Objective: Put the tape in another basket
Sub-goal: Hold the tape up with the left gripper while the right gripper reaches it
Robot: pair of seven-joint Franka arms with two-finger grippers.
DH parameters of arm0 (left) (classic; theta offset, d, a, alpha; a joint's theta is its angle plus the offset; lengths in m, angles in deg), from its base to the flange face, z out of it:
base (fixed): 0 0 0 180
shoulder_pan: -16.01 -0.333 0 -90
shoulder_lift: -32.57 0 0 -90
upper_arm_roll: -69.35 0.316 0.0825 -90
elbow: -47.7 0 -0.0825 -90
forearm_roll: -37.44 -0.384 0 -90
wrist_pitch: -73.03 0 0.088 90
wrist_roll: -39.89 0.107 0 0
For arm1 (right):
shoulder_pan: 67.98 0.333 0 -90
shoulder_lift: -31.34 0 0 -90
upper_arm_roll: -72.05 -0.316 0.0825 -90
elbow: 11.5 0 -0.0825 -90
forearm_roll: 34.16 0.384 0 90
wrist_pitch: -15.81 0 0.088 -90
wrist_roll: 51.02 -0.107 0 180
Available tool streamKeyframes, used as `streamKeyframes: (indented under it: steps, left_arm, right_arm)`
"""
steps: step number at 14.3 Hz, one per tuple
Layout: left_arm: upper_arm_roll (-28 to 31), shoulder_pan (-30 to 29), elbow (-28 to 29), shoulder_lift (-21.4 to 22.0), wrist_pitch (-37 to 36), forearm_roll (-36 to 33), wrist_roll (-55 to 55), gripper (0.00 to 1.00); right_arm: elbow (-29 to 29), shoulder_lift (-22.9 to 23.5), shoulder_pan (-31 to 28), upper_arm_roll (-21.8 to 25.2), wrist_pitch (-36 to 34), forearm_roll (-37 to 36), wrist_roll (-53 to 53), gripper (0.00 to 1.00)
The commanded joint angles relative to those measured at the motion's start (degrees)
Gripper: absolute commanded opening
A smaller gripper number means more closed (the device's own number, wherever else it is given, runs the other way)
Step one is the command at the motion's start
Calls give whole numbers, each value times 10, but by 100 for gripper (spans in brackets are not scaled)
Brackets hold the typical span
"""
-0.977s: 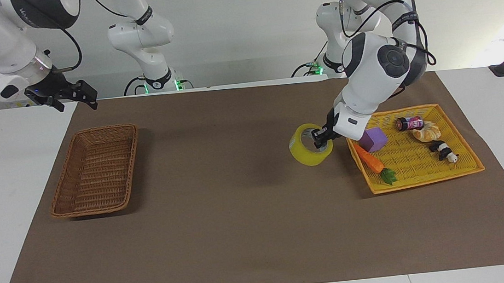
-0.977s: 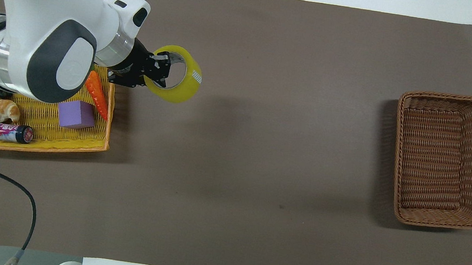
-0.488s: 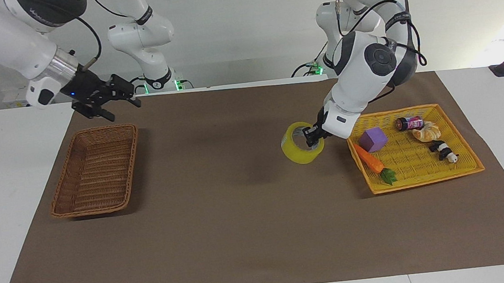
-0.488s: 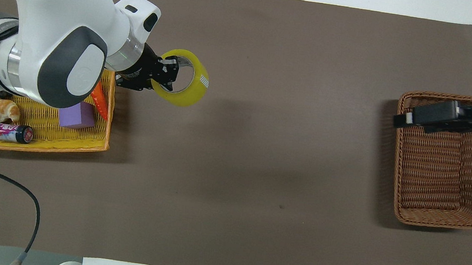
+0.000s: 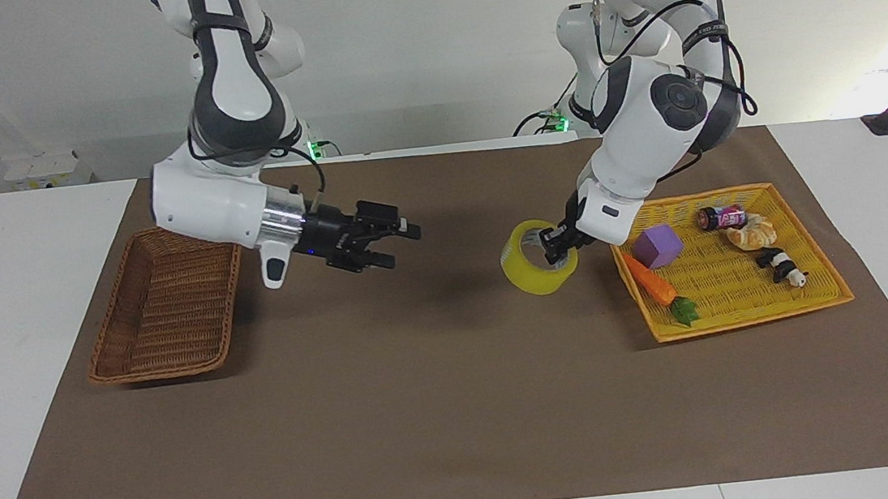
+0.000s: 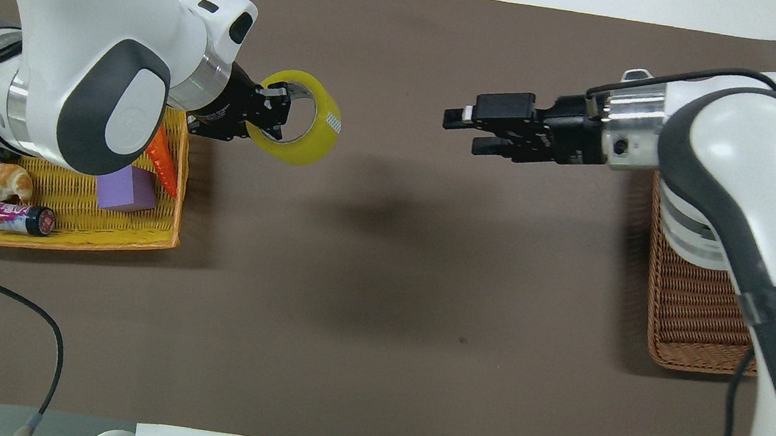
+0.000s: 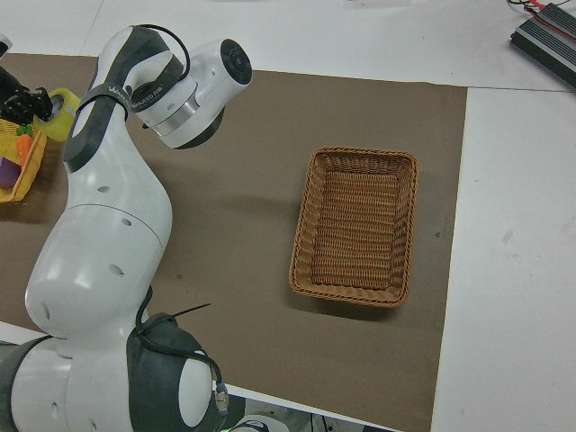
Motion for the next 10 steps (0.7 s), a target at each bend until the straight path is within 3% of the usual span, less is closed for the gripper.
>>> streamKeyframes:
  steps: [1, 10]
  left_arm:
    - [4, -1, -3, 3, 3, -3, -2, 0]
    - [5, 2, -1, 4, -4, -5, -2, 0]
  right_arm:
    - [1, 21, 41, 3, 41, 97, 13, 99]
    - [7, 42, 122, 0, 135, 155, 25, 99]
